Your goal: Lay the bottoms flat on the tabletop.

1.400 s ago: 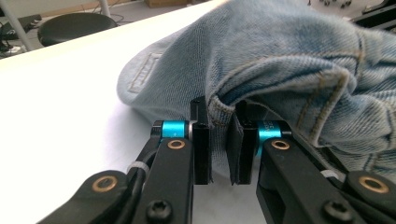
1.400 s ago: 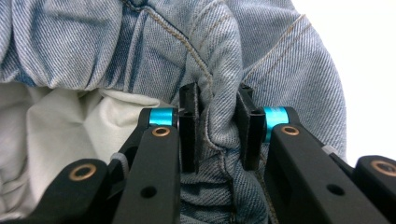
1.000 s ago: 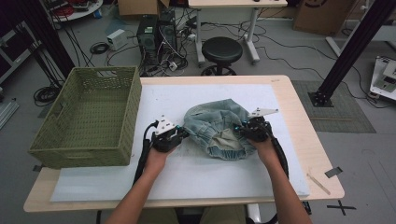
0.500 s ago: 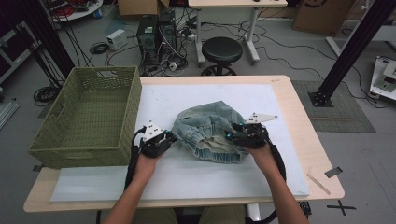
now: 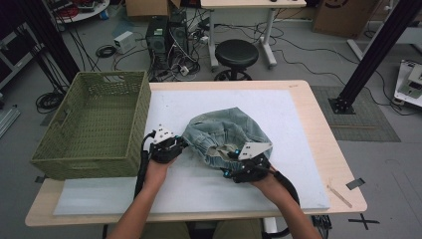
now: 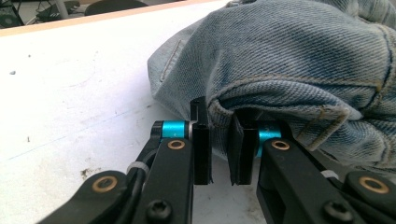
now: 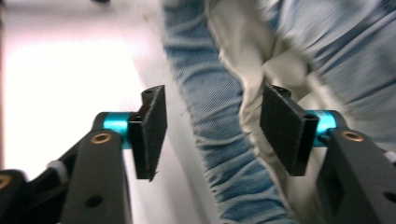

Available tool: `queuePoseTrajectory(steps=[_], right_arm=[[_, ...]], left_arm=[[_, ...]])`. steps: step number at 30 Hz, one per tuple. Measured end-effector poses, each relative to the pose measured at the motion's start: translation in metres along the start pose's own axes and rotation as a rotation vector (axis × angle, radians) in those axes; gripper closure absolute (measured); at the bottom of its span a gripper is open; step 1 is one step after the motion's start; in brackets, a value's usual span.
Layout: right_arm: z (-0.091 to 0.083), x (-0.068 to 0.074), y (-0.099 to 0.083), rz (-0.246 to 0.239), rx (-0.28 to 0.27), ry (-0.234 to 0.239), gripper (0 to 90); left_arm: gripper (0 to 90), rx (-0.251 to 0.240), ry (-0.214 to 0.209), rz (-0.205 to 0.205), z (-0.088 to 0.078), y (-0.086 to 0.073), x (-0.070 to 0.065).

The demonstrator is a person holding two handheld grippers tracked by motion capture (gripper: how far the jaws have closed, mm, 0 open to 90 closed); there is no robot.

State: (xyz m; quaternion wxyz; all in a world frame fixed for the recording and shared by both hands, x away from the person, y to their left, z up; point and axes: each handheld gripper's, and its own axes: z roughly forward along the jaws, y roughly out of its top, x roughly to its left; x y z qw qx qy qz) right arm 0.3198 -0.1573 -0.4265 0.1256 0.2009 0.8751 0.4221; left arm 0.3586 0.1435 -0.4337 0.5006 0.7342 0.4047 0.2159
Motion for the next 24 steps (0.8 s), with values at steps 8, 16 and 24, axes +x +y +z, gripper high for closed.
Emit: queuePoseTrajectory(steps=[8,16,24], right_arm=[[-0.004,-0.009,0.006,0.002,0.013,-0.137,86.7],[-0.025,-0.051,0.02,0.108,-0.059,-0.305,87.2],[-0.028,-0.088,0.026,0.217,-0.095,-0.395,86.9]], left_arm=[[79.8,-0.003,-0.008,0.023,0.002,0.001,-0.001],[46.4,-0.036,-0.027,0.081,0.006,0.004,-0.01],[37.8,-0.055,-0.039,0.16,0.01,0.007,-0.017]])
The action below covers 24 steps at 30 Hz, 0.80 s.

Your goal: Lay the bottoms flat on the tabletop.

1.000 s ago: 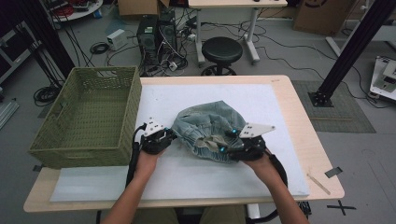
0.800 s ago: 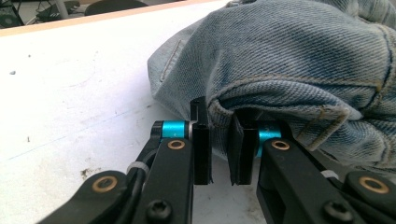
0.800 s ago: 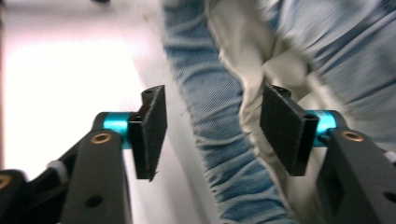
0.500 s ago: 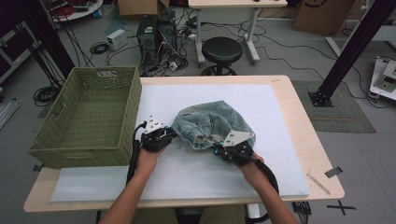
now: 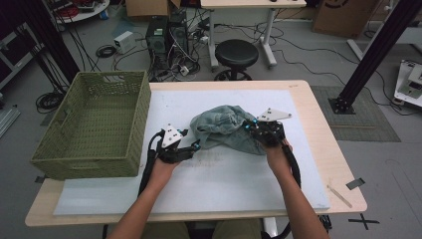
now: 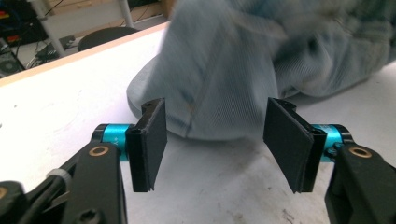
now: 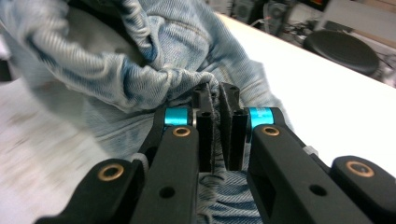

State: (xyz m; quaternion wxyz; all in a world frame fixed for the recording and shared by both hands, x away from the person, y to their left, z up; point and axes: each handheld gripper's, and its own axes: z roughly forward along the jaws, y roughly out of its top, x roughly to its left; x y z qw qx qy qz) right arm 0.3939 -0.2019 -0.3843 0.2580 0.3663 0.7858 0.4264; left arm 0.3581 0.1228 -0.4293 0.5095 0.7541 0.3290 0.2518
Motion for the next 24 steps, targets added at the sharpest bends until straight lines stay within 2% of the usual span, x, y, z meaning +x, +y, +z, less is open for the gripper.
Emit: queuePoseTrajectory(steps=[2,4,10,13,14,16,19,20,24], right_arm=[[0.004,-0.009,0.001,0.033,0.008,-0.028,86.5],[0.01,-0.018,0.002,0.047,0.033,-0.058,86.1],[0.024,-0.035,-0.002,0.088,0.092,-0.095,83.9],[0.028,-0.04,-0.006,0.079,0.132,-0.168,82.9],[0.03,-0.042,-0.008,0.097,0.143,-0.181,82.6],[0.032,-0.046,-0.011,0.13,0.148,-0.178,82.2],[0.03,-0.046,-0.014,0.122,0.132,-0.165,82.2],[0.029,-0.045,-0.014,0.118,0.127,-0.159,82.2],[0.028,-0.044,-0.017,0.112,0.122,-0.143,81.3]], left_arm=[[36.8,-0.003,-0.01,0.004,0.002,0.001,0.0],[35.3,0.002,-0.019,0.008,0.005,0.003,0.0],[33.3,0.015,-0.039,0.002,0.019,0.014,0.0],[31.1,0.031,-0.032,0.004,0.028,0.02,0.001],[30.9,0.027,-0.03,-0.001,0.031,0.021,0.001],[28.2,0.032,-0.03,-0.019,0.037,0.024,0.002],[27.5,0.02,-0.037,-0.027,0.046,0.03,0.004],[27.4,0.016,-0.041,-0.041,0.049,0.031,0.004],[26.8,0.031,-0.043,-0.055,0.062,0.036,0.005]])
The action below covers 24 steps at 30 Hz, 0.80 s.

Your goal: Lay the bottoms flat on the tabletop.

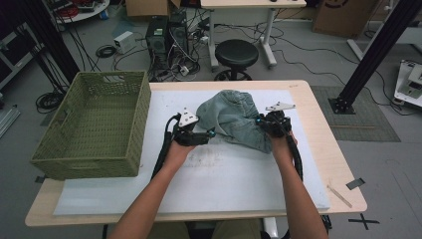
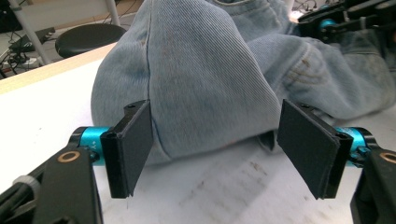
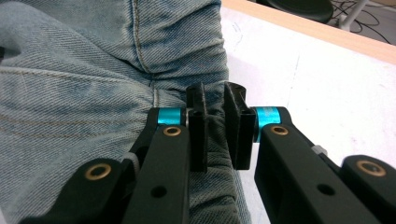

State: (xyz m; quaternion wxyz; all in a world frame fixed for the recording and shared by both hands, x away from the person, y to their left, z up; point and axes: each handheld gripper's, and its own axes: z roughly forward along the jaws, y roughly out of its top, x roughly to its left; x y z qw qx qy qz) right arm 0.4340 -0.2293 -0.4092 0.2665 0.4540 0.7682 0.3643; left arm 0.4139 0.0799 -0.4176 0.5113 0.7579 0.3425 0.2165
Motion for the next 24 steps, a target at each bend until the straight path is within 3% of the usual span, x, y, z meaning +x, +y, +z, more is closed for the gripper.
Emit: queuePoseTrajectory(steps=[3,5,7,9,11,13,16,19,24], right_arm=[[-0.001,0.0,-0.001,0.007,-0.006,0.009,80.6],[-0.002,0.0,-0.001,0.012,-0.013,0.02,78.9],[-0.004,-0.001,-0.002,0.038,-0.027,0.035,70.6],[-0.012,-0.002,-0.003,0.097,-0.063,0.068,61.1],[-0.024,0.0,-0.005,0.117,-0.108,0.107,56.9],[-0.036,0.006,-0.008,0.1,-0.153,0.134,56.8],[-0.055,0.022,-0.018,0.063,-0.195,0.19,57.9],[-0.061,0.042,-0.025,-0.015,-0.184,0.254,60.9],[-0.054,0.07,-0.031,-0.063,-0.161,0.339,60.5]], left_arm=[[25.3,-0.008,0.011,-0.004,0.008,0.006,-0.001],[25.3,0.018,0.028,-0.004,0.016,0.009,-0.001],[27.3,0.06,0.048,0.004,0.024,0.011,-0.002],[52.9,0.109,0.069,0.026,0.03,0.012,-0.004],[70.5,0.128,0.077,0.002,0.034,0.011,-0.005],[80.9,0.133,0.083,-0.012,0.035,0.011,-0.006],[82.2,0.126,0.083,-0.014,0.035,0.011,-0.007],[82.4,0.12,0.081,-0.016,0.032,0.013,-0.006],[82.9,0.112,0.069,-0.039,0.029,0.013,-0.004]])
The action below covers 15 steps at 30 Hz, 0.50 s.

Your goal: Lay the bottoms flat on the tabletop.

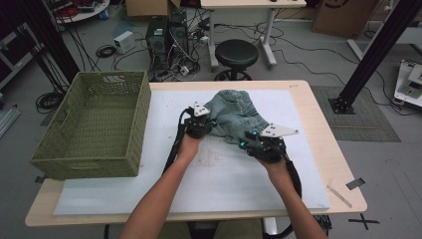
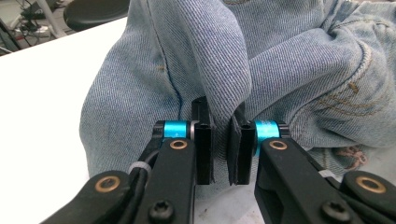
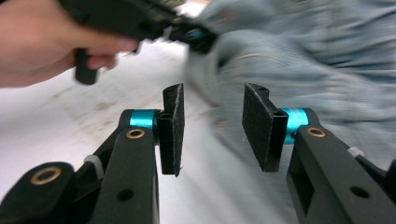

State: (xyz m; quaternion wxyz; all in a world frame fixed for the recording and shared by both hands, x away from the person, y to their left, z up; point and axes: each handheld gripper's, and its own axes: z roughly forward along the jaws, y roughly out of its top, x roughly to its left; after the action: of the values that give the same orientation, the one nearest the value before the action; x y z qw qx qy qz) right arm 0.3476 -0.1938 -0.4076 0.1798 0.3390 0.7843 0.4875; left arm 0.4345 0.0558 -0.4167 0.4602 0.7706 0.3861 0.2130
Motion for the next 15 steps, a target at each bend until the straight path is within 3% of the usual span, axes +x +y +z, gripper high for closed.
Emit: queuePoseTrajectory(steps=[2,4,6,7,11,15], right_arm=[[0.012,0.007,-0.003,-0.01,0.047,0.013,60.5],[0.026,0.011,-0.007,-0.018,0.106,-0.018,59.5],[0.04,0.009,-0.009,-0.027,0.161,-0.09,53.5],[0.045,0.008,-0.01,-0.038,0.169,-0.136,55.3],[0.06,0.003,-0.007,-0.078,0.186,-0.238,61.3],[0.072,-0.002,-0.006,-0.131,0.232,-0.259,77.9]], left_arm=[[83.0,-0.006,-0.01,-0.006,-0.002,-0.001,0.002],[83.1,-0.011,-0.018,-0.014,-0.003,-0.003,0.002],[83.2,-0.015,-0.023,-0.022,-0.005,-0.005,0.003],[83.3,-0.018,-0.026,-0.025,-0.006,-0.006,0.004],[83.4,-0.028,-0.038,-0.044,-0.011,-0.008,0.007],[83.5,-0.032,-0.048,-0.057,-0.014,-0.011,0.009]])
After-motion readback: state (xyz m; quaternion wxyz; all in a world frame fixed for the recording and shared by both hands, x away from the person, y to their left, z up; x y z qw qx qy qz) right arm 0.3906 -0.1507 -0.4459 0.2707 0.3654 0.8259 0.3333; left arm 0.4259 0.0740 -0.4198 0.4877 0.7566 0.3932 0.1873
